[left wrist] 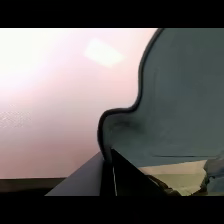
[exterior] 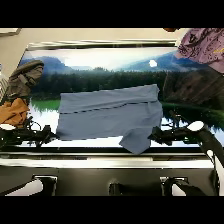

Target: Fold the clothes and pants, and hang the long-sleeved shirts on hangers.

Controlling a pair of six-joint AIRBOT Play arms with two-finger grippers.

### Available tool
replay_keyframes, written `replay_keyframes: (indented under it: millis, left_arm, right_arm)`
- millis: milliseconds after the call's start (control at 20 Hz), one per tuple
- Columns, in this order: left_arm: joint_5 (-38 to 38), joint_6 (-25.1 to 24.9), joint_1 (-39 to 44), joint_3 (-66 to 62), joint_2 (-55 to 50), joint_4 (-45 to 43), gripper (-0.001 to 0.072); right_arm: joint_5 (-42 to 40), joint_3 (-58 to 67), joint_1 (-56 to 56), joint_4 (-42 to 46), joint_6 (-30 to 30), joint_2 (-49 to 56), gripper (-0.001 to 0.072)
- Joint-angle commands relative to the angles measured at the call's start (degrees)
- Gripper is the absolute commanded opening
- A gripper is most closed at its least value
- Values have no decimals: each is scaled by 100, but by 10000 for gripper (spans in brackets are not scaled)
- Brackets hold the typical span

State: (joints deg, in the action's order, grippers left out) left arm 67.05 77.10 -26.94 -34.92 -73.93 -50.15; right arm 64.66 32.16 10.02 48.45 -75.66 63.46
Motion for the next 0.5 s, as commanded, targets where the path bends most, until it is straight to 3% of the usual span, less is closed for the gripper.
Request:
replay_keyframes:
  millis: [0, 200, 350, 450]
  left_arm:
    - [468, 822, 17, -269, 496, -765, 14]
    - [822, 1917, 20, -356, 1882, -2068, 14]
    - [811, 2028, 24, -356, 2636, -2017, 15]
    - [535, 1840, 24, -358, 2787, -1735, 14]
  right_arm:
    - [136, 2, -4, 496, -496, -737, 22]
    - [1158, 2, -4, 1163, -1182, -2002, 21]
    - [1585, 4, -4, 1255, -1541, -2997, 21]
    - [1504, 72, -4, 1412, -1532, -3193, 21]
